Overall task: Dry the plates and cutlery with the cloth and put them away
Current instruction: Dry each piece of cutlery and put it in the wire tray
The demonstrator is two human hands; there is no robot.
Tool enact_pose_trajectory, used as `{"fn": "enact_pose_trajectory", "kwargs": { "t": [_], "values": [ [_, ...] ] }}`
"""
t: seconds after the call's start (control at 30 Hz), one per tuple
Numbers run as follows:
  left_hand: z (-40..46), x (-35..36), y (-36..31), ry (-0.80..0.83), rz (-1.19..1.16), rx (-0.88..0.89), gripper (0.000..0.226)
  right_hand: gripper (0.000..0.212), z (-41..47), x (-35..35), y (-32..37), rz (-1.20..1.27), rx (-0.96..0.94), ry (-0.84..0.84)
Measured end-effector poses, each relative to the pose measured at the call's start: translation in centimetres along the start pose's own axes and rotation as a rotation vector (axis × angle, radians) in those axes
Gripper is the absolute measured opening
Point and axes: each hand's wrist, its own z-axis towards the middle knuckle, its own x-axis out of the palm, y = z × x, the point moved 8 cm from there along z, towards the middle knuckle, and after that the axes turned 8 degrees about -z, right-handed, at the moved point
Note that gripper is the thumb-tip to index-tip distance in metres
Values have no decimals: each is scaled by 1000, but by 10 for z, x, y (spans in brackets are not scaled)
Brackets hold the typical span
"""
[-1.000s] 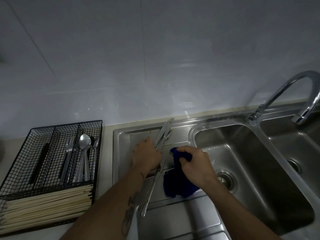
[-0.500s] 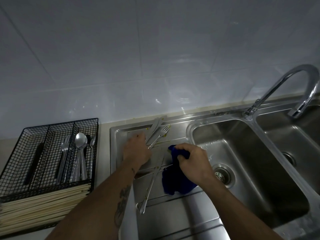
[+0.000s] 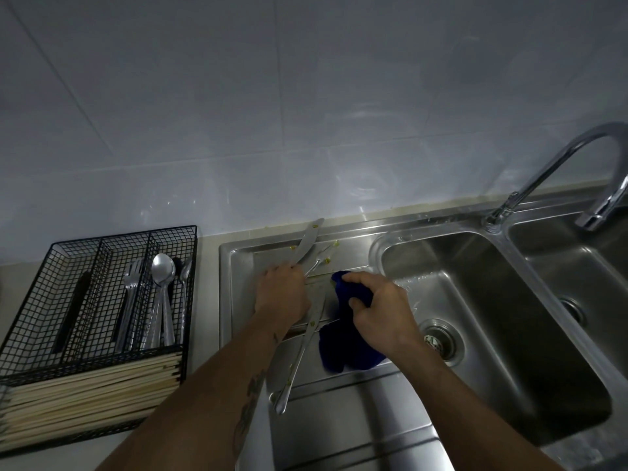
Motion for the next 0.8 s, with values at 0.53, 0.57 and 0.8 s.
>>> {"fn": "enact_pose_trajectory", "kwargs": {
  "t": [0.53,0.57,0.8],
  "values": [
    [-50,-69,10,94,-712,-130,31,53,-25,-6,88,-325,-559,-204],
    [-58,-76,14,90,-720,-134,28,53,-27,-7,91,-351,-589,-223],
    [-111,-107,50,41,-776,-181,25,57,-49,-9,105,-436,-550,-304]
  ]
}}
